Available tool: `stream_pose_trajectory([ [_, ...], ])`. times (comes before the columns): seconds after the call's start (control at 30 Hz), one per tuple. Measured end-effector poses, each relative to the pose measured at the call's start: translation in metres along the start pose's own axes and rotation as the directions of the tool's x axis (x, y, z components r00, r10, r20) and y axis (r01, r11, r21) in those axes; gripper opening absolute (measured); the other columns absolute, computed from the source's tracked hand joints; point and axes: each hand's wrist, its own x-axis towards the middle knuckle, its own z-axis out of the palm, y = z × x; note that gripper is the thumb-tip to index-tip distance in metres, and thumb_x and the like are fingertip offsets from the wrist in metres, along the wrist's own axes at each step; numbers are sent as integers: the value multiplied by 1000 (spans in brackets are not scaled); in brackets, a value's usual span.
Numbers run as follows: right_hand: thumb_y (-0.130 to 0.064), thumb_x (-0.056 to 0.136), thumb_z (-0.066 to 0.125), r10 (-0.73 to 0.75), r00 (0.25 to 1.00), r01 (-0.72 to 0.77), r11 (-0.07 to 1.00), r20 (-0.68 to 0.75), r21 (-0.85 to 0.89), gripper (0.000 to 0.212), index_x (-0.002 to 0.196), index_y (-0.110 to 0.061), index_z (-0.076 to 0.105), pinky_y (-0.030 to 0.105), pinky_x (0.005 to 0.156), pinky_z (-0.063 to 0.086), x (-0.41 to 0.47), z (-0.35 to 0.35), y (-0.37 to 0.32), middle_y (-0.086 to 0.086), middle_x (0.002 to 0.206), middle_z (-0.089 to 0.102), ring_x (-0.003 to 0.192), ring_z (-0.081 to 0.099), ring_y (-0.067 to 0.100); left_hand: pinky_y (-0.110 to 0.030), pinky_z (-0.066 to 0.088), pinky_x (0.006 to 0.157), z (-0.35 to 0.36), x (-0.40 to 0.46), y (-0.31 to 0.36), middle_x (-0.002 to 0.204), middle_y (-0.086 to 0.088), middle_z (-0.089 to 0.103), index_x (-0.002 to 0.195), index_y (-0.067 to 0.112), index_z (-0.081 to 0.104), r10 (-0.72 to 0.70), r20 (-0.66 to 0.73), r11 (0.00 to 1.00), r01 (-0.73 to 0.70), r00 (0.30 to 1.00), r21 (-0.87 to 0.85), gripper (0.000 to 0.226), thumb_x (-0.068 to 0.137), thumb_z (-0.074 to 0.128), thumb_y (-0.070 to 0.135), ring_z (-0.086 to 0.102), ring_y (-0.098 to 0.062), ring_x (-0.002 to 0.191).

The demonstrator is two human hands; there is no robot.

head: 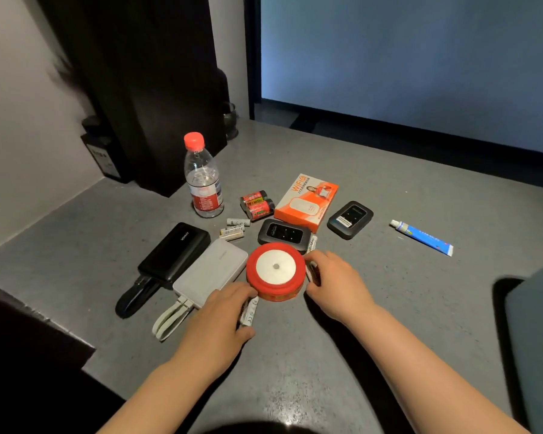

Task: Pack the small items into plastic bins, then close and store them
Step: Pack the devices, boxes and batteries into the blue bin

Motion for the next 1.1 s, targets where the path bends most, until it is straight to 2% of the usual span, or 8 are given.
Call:
stream_pose_trajectory([
  [0.17, -23, 75, 73, 51, 996, -50, 999, 73, -19, 41, 111, -22, 55, 27, 68, 38, -14, -7, 4, 2, 103, 62, 95, 58, 22, -14, 33, 84, 1, 3, -3, 126, 22, 46, 126, 36, 46, -1, 28, 1000, 2, 1000, -30, 57, 78, 74, 25, 44, 3, 109],
  [0.33, -29, 68, 83, 69, 990, -69, 998, 126, -9, 49, 107, -21, 54, 31, 70, 46, -19, -13, 1, -1, 96, 62, 89, 58, 19, -11, 32, 71, 3, 7, 0, 115, 19, 48, 122, 34, 48, -14, 41, 999, 16, 999, -40, 54, 76, 76, 32, 46, 2, 92],
  [0.4, -32, 66, 84, 78, 990, -76, 997, 120, -19, 49, 104, -22, 55, 30, 69, 45, -22, -13, 0, -2, 96, 61, 89, 58, 19, -10, 33, 65, 3, 7, 1, 106, 18, 48, 115, 34, 50, -15, 40, 999, 16, 999, -33, 49, 74, 77, 35, 46, -1, 86],
  [0.53, -42, 57, 85, 80, 993, -77, 996, 81, -41, 51, 93, -22, 55, 30, 64, 44, -32, -10, -1, -5, 91, 58, 84, 55, 17, -6, 34, 63, 6, 5, 3, 101, 17, 48, 106, 34, 52, -7, -6, 1000, 7, 1000, -14, 40, 73, 75, 39, 45, 1, 82],
  [0.67, -44, 55, 84, 86, 995, -84, 996, 49, -34, 52, 90, -22, 53, 30, 63, 43, -46, -10, 2, -5, 88, 56, 81, 53, 16, -11, 35, 61, 11, 5, 8, 95, 17, 48, 98, 33, 52, -21, -44, 999, 19, 999, -35, 51, 60, 78, 55, 48, 0, 81],
  [0.73, -45, 55, 84, 93, 995, -92, 995, 41, -29, 52, 90, -22, 53, 30, 63, 42, -53, -12, 5, -5, 88, 55, 81, 53, 16, -13, 33, 60, 15, 5, 11, 94, 14, 48, 97, 31, 52, -28, -68, 1000, 27, 997, -14, 51, 61, 78, 56, 47, -2, 81],
  [0.87, -43, 56, 82, 92, 996, -92, 996, 2, -7, 49, 90, -22, 53, 29, 61, 38, -70, -13, 11, -6, 86, 55, 80, 53, 17, -22, 39, 70, 22, 1, 14, 105, 8, 43, 104, 29, 57, -72, -137, 997, 69, 988, -28, 48, 65, 81, 45, 50, -10, 89],
  [1.1, -43, 60, 79, 92, 995, -91, 995, -26, 33, 46, 95, -26, 56, 29, 72, 47, -90, -5, 13, -8, 92, 62, 86, 58, 16, -29, 40, 80, 24, -8, 18, 106, 6, 54, 115, 28, 56, -90, -151, 996, 93, 984, 12, 49, 72, 76, 40, 47, -15, 104],
])
